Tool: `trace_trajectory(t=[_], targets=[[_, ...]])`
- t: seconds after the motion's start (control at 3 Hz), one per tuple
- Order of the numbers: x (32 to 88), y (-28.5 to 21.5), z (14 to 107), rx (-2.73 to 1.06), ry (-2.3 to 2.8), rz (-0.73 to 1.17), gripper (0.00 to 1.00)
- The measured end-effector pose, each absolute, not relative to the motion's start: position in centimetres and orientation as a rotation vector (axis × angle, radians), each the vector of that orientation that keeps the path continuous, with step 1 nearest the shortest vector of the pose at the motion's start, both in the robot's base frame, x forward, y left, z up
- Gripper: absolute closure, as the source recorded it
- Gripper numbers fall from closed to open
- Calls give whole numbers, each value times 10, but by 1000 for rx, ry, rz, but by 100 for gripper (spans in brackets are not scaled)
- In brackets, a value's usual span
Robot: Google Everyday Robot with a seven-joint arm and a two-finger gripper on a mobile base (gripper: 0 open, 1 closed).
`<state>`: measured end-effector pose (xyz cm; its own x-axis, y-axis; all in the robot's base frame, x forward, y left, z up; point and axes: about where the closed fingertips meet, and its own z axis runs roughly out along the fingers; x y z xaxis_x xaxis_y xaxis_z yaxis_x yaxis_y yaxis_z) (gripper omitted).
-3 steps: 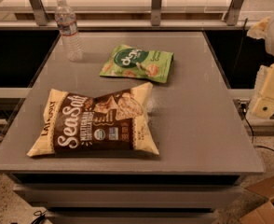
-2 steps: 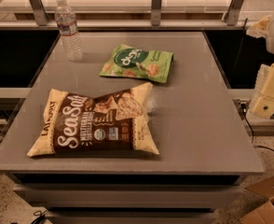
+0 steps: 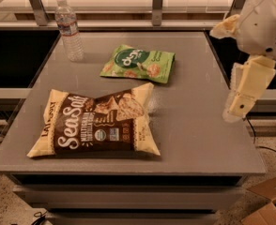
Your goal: Pick brown chip bag
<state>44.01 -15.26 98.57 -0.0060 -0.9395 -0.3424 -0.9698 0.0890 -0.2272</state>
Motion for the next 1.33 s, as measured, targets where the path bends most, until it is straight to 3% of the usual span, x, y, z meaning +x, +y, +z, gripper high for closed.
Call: trace_trajectory(t=[1.0, 1.33], targets=[[439, -33, 954, -2142, 1727, 170, 0], [439, -33, 954, -2142, 1727, 170, 0]])
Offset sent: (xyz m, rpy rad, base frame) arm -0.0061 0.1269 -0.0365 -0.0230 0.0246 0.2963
